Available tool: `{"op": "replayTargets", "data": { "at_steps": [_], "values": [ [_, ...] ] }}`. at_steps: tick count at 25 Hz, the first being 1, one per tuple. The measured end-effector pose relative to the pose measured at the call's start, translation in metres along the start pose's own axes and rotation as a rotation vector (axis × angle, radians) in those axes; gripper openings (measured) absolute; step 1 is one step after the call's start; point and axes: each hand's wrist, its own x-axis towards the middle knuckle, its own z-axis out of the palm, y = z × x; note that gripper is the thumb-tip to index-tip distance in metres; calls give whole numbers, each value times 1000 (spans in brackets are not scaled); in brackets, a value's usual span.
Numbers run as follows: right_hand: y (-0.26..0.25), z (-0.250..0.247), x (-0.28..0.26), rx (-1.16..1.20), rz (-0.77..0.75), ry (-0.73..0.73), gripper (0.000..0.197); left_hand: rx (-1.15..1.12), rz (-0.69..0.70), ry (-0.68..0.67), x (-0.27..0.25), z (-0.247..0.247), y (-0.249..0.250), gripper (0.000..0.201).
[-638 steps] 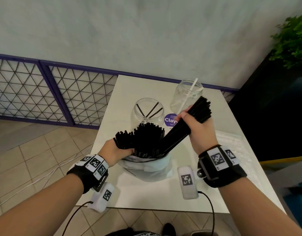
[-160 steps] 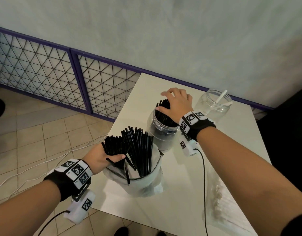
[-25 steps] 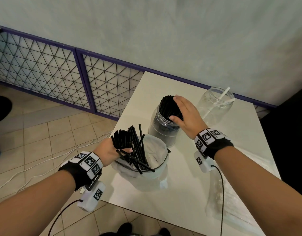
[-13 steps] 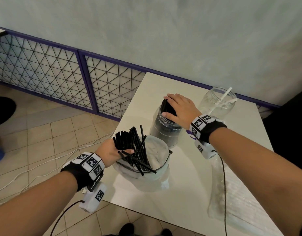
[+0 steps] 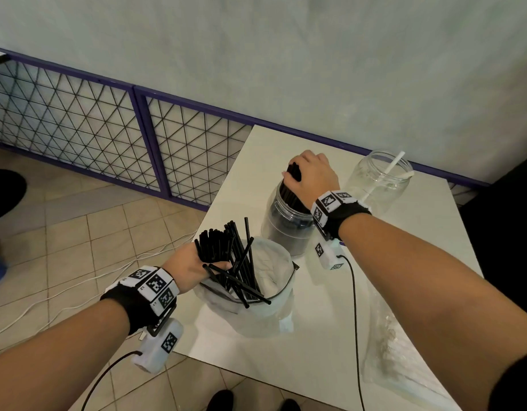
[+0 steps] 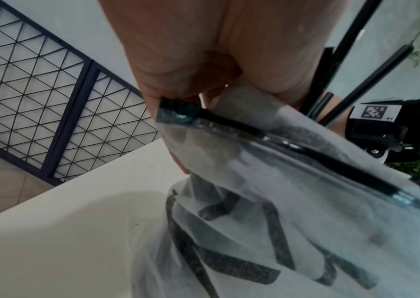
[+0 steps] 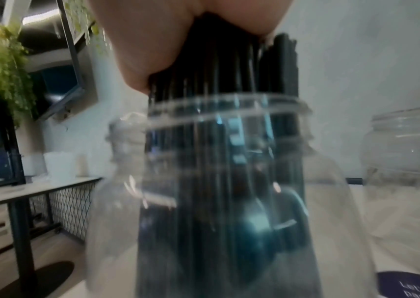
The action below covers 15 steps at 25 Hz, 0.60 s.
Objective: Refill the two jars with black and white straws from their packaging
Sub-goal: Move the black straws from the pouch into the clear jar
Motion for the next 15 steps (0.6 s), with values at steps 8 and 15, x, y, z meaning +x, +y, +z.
{"op": "replayTargets", "data": {
  "at_steps": [8,15],
  "values": [
    [14,-14,-4,-24,142,-174,64,-28,21,5,-2,1,6,39],
    [-13,-13,-122,389,-315,-124,35,20,-9,27,0,0,-2,49]
  ]
}}
